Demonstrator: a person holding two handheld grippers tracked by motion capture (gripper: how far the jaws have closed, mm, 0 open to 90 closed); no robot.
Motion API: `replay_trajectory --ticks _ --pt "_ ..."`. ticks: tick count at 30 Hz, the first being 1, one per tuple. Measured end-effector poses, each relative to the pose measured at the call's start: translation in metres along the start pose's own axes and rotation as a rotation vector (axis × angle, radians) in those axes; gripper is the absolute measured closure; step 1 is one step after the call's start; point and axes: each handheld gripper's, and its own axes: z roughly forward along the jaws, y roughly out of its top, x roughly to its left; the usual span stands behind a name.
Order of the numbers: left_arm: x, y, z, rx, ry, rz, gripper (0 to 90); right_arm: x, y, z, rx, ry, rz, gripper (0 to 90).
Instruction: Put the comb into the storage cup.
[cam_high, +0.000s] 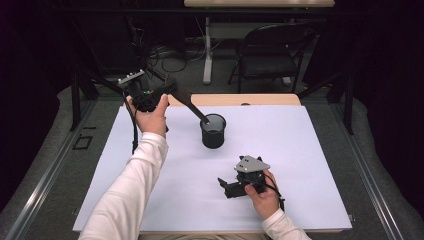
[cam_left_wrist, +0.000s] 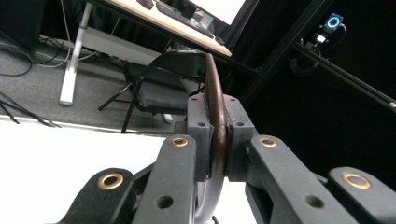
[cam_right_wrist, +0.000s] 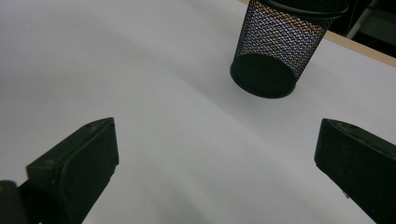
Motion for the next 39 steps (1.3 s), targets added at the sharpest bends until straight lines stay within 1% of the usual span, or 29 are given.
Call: replay_trajectory --ticks 5,6,10,12,15,16,17,21,23,26,27,34,36,38,39 --pt "-0.002 0.0 0.007 0.01 0.019 -0.003 84.6 0.0 0.0 -0.001 -0.002 -0.002 0.005 0.0" --pt "-0.002 0.0 0.008 0.011 0.024 0.003 84.6 0.0 0.0 -0.001 -0.002 -0.003 0.004 0.0" --pt "-0.004 0.0 0.014 0.015 0.039 -0.003 84.6 0.0 0.0 -0.001 -0.001 -0.002 0.005 0.0" --pt "-0.004 -0.001 0.016 0.023 0.044 -0.002 84.6 -0.001 0.0 -0.001 -0.002 0.0 0.002 0.0" --pt "-0.006 -0.002 0.021 0.022 0.05 -0.014 84.6 -0.001 0.0 -0.001 0.0 -0.002 0.003 0.0" --pt "-0.005 -0.002 0.022 0.028 0.051 -0.009 84.6 -0.001 0.0 -0.001 -0.001 -0.003 0.003 0.0" --pt "-0.006 -0.003 0.023 0.03 0.051 -0.016 84.7 -0.001 0.0 -0.001 -0.002 -0.002 0.002 0.0" --pt "-0.005 -0.005 0.027 0.043 0.061 -0.02 84.6 -0.001 -0.001 -0.001 0.0 -0.004 0.008 0.0" --pt "-0.004 -0.006 0.029 0.047 0.059 -0.041 84.6 -0.002 -0.001 -0.001 0.0 -0.003 0.007 0.0" --pt "-0.003 -0.008 0.032 0.05 0.059 -0.051 84.6 -0.001 -0.001 -0.001 0.0 -0.004 0.007 0.0" --pt "-0.003 -0.008 0.033 0.048 0.06 -0.061 84.6 -0.001 -0.001 -0.001 0.001 -0.003 0.007 0.0" --pt "-0.003 -0.012 0.037 0.065 0.067 -0.062 84.6 -0.002 -0.002 -0.001 0.001 -0.002 0.006 0.0" --pt "-0.003 -0.013 0.038 0.072 0.068 -0.052 84.6 -0.001 -0.002 -0.001 0.002 0.001 0.005 0.0" --pt "-0.004 -0.015 0.04 0.073 0.068 -0.054 84.7 -0.002 -0.002 -0.001 0.002 0.0 0.005 0.0" --pt "-0.004 -0.015 0.04 0.076 0.067 -0.047 84.6 -0.002 -0.002 -0.001 0.001 0.001 0.006 0.0"
